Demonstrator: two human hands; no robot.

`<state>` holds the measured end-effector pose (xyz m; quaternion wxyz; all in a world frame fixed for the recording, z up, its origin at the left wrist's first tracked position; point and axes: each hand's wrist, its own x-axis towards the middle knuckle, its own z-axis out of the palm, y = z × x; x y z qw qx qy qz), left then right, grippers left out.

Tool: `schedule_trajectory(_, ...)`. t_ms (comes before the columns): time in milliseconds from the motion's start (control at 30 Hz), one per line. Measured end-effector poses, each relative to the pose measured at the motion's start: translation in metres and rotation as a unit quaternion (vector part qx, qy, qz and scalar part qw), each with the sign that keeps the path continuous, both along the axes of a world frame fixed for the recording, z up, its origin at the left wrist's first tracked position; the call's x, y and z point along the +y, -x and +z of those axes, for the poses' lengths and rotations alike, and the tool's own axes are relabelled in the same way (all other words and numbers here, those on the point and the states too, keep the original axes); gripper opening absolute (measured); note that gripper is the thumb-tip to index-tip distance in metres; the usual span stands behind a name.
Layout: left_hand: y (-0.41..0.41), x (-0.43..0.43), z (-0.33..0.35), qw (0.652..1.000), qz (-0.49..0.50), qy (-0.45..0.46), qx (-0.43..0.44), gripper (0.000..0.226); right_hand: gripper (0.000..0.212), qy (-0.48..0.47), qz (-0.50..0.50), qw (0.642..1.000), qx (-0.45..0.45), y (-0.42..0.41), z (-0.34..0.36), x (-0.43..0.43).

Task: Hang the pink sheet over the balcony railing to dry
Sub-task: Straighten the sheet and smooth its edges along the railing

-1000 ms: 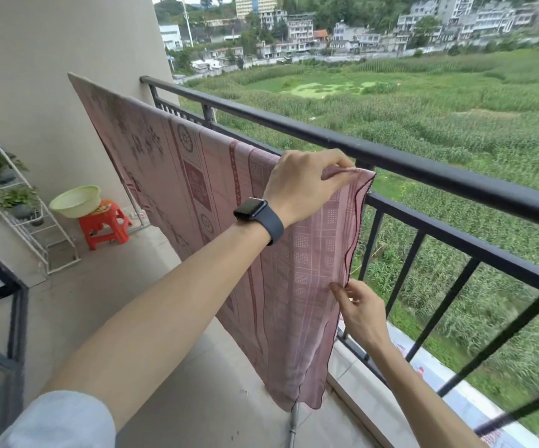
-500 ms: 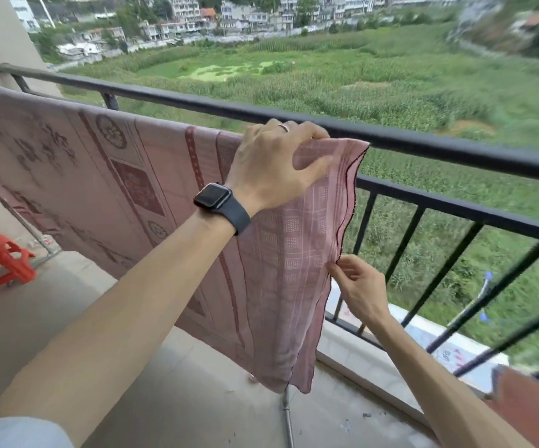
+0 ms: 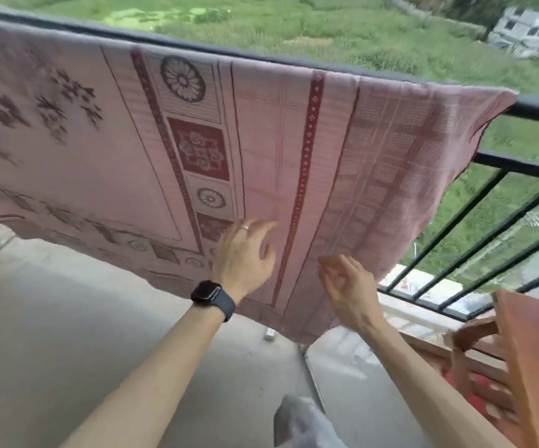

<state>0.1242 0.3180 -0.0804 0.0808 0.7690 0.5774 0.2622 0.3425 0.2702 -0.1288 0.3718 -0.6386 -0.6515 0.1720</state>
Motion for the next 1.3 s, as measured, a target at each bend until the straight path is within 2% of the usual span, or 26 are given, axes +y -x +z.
schedule_trajectory(67,0.048,-0.010,-0.033,0.997,0.019,0.072,0.013,0.047,0.015,0.015,0.044,0.998,-0.038,0.046,0.001,0.006)
schedule_trajectory(200,0.146,-0.022,-0.066,0.983,0.086,0.160,0.036,0.050,0.021,0.020,0.143,0.987,-0.071,0.148,-0.001,0.027)
schedule_trajectory(533,0.466,0.027,-0.079,0.932,0.303,0.195,0.034,0.048,0.020,-0.016,0.335,0.940,-0.057,0.462,-0.004,0.150)
schedule_trajectory(800,0.717,0.058,-0.035,0.885,0.436,0.165,0.019,0.047,0.025,-0.044,0.445,0.890,-0.094,0.729,0.044,0.249)
schedule_trajectory(967,0.868,0.083,-0.026,0.871,0.475,0.126,0.006,0.046,0.026,-0.074,0.484,0.866,-0.100,0.884,0.059,0.293)
schedule_trajectory(1067,0.968,0.108,-0.018,0.871,0.480,0.104,0.004,0.044,0.026,-0.093,0.495,0.858,-0.101,0.981,0.067,0.320)
schedule_trajectory(1300,1.188,0.188,0.018,0.889,0.452,0.076,-0.017,0.047,0.027,-0.120,0.466,0.869,-0.112,1.184,0.108,0.378)
